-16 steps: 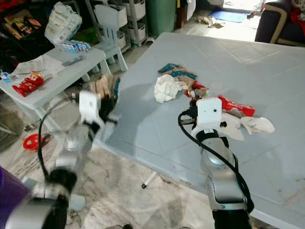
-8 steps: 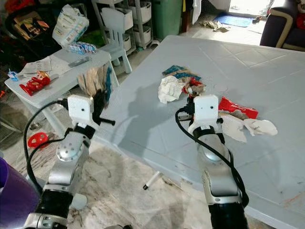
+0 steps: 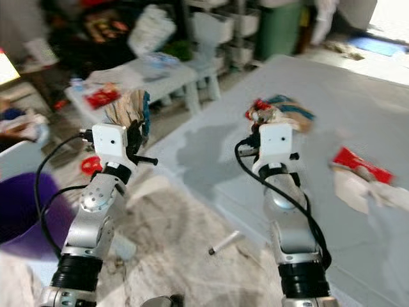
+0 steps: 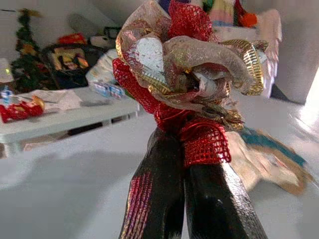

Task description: Picking trash to rubbish bin

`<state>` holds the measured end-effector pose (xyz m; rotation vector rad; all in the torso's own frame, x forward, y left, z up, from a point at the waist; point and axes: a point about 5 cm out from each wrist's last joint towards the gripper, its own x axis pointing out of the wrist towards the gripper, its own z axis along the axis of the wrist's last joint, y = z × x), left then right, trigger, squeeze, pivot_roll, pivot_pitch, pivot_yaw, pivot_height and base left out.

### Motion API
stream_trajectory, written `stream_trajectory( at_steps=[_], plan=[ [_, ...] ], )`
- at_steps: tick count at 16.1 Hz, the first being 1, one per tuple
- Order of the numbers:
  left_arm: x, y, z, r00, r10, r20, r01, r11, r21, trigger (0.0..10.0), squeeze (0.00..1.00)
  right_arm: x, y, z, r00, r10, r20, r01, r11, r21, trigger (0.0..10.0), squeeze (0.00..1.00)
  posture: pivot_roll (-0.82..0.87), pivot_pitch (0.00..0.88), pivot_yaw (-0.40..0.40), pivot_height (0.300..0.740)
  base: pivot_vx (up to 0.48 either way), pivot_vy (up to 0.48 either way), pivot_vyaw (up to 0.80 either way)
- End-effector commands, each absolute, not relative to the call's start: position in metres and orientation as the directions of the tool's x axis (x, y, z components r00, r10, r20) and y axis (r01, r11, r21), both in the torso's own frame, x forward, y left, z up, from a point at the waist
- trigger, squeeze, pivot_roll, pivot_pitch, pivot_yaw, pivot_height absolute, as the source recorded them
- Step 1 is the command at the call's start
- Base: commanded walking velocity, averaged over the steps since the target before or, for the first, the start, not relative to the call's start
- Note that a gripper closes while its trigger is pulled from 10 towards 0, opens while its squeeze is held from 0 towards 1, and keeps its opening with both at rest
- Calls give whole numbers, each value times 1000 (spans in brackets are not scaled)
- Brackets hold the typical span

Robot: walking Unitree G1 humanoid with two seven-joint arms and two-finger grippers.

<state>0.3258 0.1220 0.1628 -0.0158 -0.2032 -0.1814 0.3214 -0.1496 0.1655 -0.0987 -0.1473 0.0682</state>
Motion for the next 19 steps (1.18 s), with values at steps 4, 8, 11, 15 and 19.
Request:
stream_trajectory(
  at_steps=[4, 8, 11, 15, 19],
  plan=[
    [326, 131, 171, 970, -136, 203, 145, 989, -32, 0, 0, 326, -143, 170, 982, 86, 166, -73, 994, -85, 0, 0, -2, 10, 78, 740, 0, 0, 800],
    [328, 133, 175, 972, -131, 196, 143, 989, -49, 0, 0, 330, -138, 171, 980, 95, 174, -84, 994, -73, 0, 0, 5, 18, 75, 740, 0, 0, 800],
    [328, 136, 172, 978, -116, 175, 129, 989, -69, 0, 0, 331, -139, 171, 979, 98, 176, -86, 994, -74, 0, 0, 12, 13, 73, 740, 0, 0, 800],
    [326, 134, 172, 979, -120, 166, 135, 988, -80, 0, 0, 332, -137, 171, 978, 105, 177, -93, 993, -77, 0, 0, 7, 15, 77, 740, 0, 0, 800],
    [324, 124, 170, 970, -186, 157, 208, 969, -131, 0, 0, 332, -134, 172, 977, 113, 183, -100, 992, -78, 0, 0, -1, 27, 79, 740, 0, 0, 800]
  ],
)
